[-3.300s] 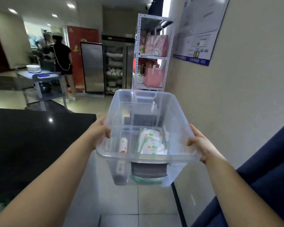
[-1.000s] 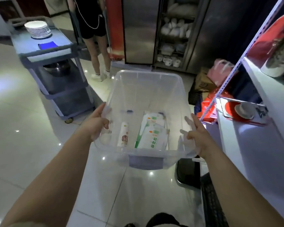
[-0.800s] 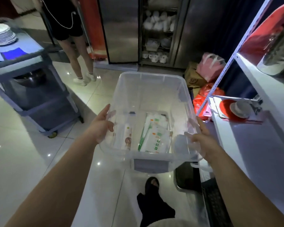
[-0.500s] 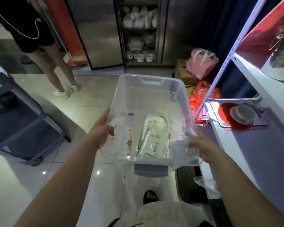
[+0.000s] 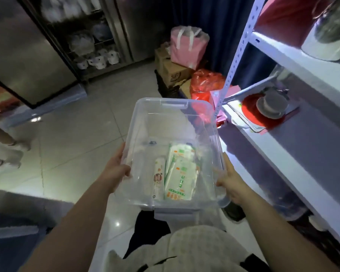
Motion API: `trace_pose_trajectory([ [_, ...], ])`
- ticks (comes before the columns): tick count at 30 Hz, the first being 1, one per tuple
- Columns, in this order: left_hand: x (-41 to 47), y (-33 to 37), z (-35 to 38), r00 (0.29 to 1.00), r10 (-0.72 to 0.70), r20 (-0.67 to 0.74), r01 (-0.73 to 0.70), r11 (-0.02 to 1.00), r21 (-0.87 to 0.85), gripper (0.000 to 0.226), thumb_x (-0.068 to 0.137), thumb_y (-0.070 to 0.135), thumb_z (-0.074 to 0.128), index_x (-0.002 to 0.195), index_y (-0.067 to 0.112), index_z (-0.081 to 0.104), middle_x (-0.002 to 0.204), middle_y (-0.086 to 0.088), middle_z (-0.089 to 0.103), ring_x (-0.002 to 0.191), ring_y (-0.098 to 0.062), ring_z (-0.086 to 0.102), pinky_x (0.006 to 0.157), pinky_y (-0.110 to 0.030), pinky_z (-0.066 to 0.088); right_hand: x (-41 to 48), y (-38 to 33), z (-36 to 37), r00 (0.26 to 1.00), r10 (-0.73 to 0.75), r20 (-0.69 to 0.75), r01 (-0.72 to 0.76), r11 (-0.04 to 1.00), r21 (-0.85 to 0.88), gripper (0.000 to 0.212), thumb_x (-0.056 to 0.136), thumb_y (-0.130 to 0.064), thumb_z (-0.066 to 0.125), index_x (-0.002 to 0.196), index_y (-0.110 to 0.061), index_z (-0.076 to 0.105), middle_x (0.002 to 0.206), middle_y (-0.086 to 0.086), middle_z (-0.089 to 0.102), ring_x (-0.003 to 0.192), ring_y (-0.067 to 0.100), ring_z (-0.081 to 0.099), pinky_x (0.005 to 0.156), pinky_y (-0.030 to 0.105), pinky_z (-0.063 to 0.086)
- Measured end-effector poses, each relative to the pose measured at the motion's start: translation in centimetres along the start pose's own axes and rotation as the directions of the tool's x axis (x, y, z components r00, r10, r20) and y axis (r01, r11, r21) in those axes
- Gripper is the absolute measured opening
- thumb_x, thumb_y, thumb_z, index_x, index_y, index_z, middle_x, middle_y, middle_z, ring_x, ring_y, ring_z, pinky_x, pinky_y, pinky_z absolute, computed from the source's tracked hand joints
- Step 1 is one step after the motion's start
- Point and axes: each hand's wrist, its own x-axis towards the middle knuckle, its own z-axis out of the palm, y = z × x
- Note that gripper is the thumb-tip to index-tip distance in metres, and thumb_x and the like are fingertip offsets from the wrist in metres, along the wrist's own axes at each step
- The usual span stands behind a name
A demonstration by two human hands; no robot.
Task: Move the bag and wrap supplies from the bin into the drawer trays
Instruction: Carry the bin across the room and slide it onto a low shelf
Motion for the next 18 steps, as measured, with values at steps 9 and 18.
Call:
trace_pose_trajectory([
  [9, 14.2, 0.5, -2.0, 0.957, -0.201, 0.208, 0.136, 0.948, 0.287, 0.111, 0.062, -0.019, 0.051, 0.141, 0.053, 0.022, 0.142, 0.008, 0.038, 0.112, -0.025, 0.059, 0.075, -0.046, 0.057, -0.9, 4.7, 7.1, 0.926, 0.075, -0.371, -0.005, 0.982, 0.188, 0.101, 0.064, 0.011, 0.056, 0.136, -0.055, 0.031, 0.136, -0.012, 0.049, 0.121, 0.019, 0.052, 0.081, 0.038, 0.055],
  [18, 19.9, -1.5, 4.9, 0.866, -0.433, 0.249, 0.248, 0.806, 0.538, 0.097, 0.076, -0.018, 0.051, 0.141, 0.049, 0.026, 0.127, 0.009, 0.055, 0.095, -0.024, 0.064, 0.063, -0.043, 0.057, -0.4, 10.1, 6.4, 0.816, 0.329, -0.476, -0.012, 0.831, 0.556, 0.107, 0.069, 0.026, 0.044, 0.113, -0.071, 0.04, 0.137, 0.004, 0.046, 0.123, 0.026, 0.048, 0.063, 0.026, 0.055],
])
